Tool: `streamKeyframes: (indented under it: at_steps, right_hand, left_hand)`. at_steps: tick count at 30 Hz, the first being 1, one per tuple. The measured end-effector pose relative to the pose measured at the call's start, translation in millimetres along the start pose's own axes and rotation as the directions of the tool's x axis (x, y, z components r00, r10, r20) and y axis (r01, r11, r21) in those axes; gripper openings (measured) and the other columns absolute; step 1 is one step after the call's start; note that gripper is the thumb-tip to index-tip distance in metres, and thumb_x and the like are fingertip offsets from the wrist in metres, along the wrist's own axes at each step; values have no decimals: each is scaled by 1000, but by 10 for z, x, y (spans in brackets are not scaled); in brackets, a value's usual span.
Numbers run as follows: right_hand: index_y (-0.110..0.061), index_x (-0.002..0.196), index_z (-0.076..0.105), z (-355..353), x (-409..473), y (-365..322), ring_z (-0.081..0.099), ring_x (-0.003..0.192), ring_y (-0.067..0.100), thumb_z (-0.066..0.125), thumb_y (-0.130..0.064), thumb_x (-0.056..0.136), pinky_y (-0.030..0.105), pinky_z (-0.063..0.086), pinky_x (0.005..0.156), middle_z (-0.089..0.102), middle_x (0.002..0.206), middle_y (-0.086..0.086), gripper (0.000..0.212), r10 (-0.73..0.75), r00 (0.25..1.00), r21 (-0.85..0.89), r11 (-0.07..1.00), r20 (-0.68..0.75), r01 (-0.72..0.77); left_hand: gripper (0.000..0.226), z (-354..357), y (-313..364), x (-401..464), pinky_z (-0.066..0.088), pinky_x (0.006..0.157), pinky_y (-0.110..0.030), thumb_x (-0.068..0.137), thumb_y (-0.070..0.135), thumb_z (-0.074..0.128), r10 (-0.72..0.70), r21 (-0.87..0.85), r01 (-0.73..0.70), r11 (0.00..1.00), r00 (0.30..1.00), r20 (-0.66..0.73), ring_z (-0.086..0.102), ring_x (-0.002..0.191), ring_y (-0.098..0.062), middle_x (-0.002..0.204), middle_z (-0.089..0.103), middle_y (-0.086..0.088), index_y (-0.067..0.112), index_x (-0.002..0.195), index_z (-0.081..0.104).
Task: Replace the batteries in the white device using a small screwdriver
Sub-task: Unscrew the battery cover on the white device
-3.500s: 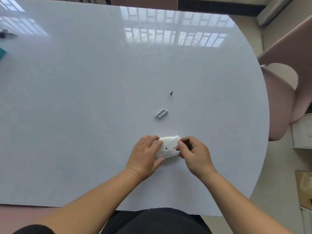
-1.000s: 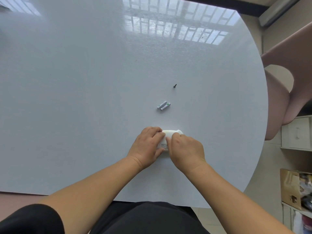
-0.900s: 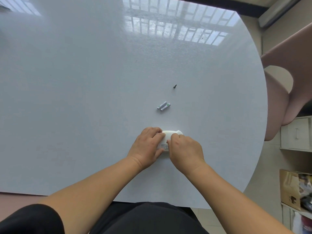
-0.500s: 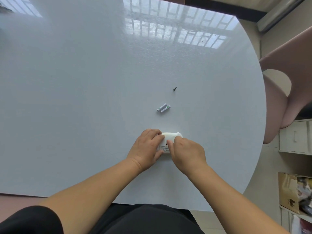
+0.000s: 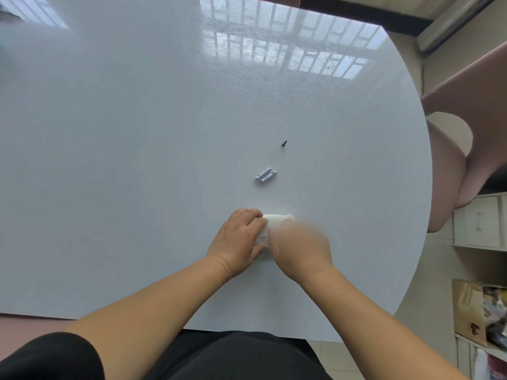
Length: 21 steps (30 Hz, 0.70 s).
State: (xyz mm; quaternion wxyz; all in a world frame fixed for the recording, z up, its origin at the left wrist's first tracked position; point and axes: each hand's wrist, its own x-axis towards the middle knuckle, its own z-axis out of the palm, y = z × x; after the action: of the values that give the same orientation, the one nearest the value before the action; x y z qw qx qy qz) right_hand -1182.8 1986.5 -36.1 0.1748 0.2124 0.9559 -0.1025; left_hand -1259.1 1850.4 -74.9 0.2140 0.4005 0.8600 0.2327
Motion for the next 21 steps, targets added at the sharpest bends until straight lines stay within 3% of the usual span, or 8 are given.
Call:
streamKeyframes:
  at_steps: [3,8,11,17,21]
  right_hand:
    - [-19,75,37,-2,-3,20,43,56,27,32,-37,98,30,23,46,64,76,2,29,-3,1000,-14,1000,12,3]
    - [-19,78,39,-26,-44,9,39,61,25,51,-20,89,30,25,50,62,80,4,17,-88,996,40,995,18,87]
    - [-16,77,43,-26,-49,27,39,63,24,53,-14,88,31,28,50,61,80,6,15,-107,994,96,990,5,106]
    - [-19,77,36,30,-56,38,41,60,25,35,-42,97,30,27,49,60,77,3,30,-8,999,41,999,-32,10]
    - [-20,77,35,32,-64,49,40,58,25,36,-36,98,30,25,47,62,77,5,27,-38,999,20,999,-27,38]
  left_hand:
    - [45,3,-1,0,42,99,-35,78,29,72,-3,7,3,1000,1000,2,47,115,-27,124,54,-4,13,117,57]
    - [45,5,5,2,43,98,-36,79,31,71,-11,5,11,1000,1000,6,46,116,-26,125,53,-4,13,117,57]
    - [45,14,2,0,42,100,-36,79,30,70,-15,4,15,1000,1000,9,45,117,-26,126,52,-3,13,118,56]
    - [43,13,10,-2,43,98,-37,79,28,70,-21,-4,21,1000,1000,8,47,114,-26,125,53,-3,13,117,57]
    - [44,16,15,-1,42,99,-36,79,28,70,-22,4,22,1000,1000,16,45,116,-26,126,52,-3,13,118,56]
